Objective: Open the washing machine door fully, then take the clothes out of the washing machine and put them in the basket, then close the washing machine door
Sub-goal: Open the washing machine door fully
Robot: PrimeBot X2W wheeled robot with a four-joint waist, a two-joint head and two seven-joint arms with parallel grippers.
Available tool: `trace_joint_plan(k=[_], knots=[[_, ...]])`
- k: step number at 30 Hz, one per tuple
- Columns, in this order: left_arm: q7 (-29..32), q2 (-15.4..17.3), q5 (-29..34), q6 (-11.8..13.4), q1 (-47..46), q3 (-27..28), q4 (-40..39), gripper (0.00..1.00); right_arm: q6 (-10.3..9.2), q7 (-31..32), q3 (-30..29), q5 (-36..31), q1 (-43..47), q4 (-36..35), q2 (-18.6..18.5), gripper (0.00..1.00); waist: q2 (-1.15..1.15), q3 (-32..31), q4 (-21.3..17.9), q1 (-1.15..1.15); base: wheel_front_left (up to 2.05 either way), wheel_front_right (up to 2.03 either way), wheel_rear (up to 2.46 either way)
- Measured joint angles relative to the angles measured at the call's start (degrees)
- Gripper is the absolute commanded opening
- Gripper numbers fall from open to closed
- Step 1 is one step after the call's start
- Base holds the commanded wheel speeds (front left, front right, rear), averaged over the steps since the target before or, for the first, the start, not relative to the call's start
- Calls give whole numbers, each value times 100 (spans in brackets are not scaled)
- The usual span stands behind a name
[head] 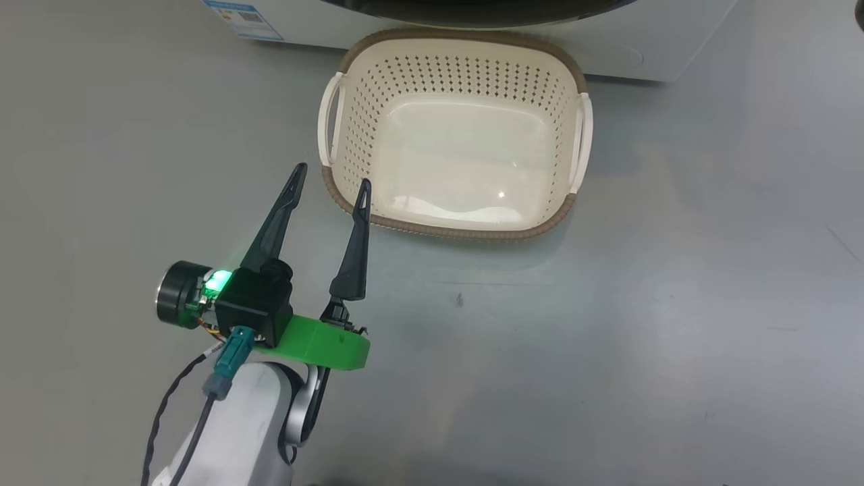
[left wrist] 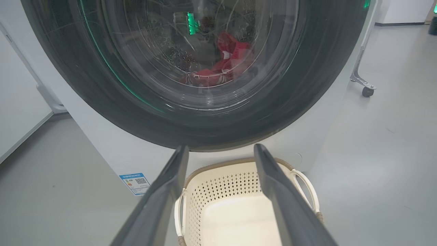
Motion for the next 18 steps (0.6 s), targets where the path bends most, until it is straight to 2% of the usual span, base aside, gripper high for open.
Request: trace_joint_plan(k=[8,18], knots=[[-1,-8,-167,0,-175,-68,-149,100,0,202,212,-121,-340,432,-92,0,0,231,229,0,0,0,0],[-24,-21,-270,44,-193,-68,-160,100,0,354,319,-135,-534,703,-85,0,0,339,309,0,0,0,0]])
